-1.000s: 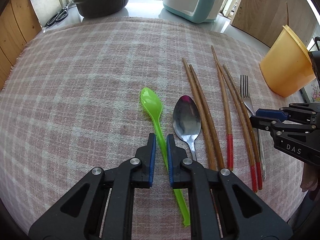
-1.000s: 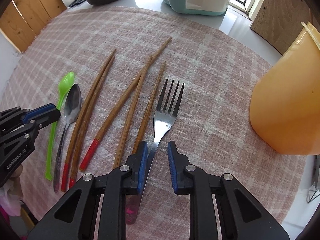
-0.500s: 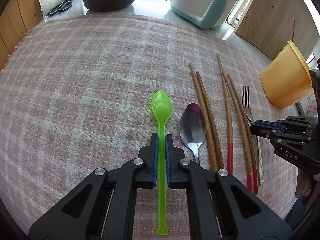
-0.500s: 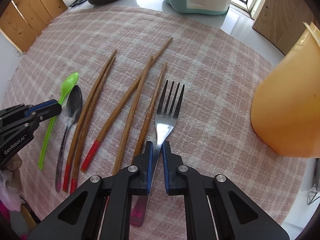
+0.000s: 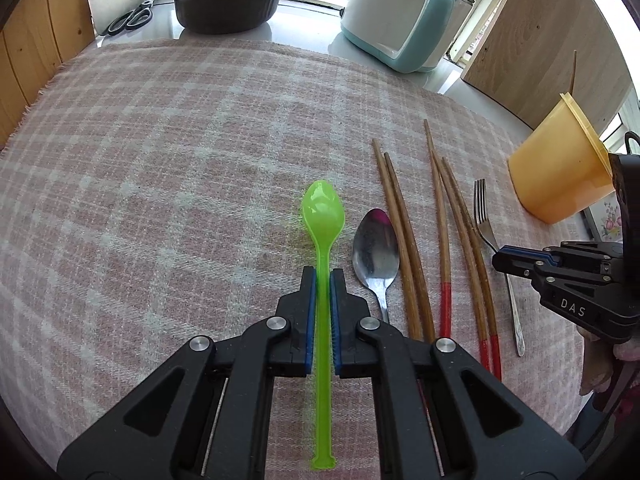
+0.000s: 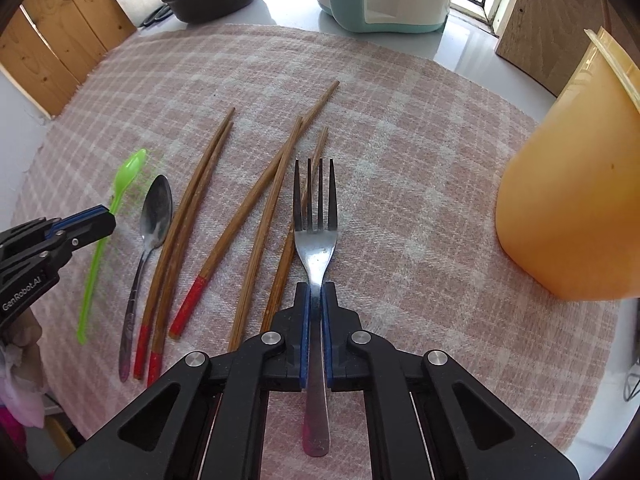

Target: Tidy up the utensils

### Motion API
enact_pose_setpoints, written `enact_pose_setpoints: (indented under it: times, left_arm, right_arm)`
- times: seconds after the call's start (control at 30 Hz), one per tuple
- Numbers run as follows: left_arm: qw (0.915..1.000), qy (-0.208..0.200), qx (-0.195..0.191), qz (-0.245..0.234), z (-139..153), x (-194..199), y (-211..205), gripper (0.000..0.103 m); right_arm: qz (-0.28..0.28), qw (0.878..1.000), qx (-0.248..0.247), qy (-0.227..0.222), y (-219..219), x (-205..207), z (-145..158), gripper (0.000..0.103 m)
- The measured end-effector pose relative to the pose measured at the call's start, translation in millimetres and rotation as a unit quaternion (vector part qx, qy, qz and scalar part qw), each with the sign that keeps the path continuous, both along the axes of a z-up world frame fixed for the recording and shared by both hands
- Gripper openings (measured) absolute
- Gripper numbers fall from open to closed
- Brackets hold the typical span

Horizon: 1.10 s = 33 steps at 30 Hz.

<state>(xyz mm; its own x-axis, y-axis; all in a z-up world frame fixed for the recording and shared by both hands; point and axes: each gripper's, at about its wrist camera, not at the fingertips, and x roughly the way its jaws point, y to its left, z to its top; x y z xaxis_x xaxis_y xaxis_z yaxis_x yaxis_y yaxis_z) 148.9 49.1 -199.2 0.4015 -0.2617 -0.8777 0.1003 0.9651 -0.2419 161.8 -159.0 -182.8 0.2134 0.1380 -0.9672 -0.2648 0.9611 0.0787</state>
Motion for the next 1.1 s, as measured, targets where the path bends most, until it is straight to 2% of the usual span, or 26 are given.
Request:
enact_pose_setpoints:
  times: [0.87,1.1]
  left_arm:
    - [0.9962,-0.076,-0.028,-0.031,67.5,-19.0,-26.8,0.004]
    - [0.9949,-0.085,-0.032,-0.043,74.6,-18.8,-41.3,0.004]
  right_arm:
    - [-0.022,0.996,0.040,-0.078,-26.1,-28.7,62.4,0.004]
    - [-0.025,0.994,0.040,-0.100,-33.3,-33.9,74.1,0.004]
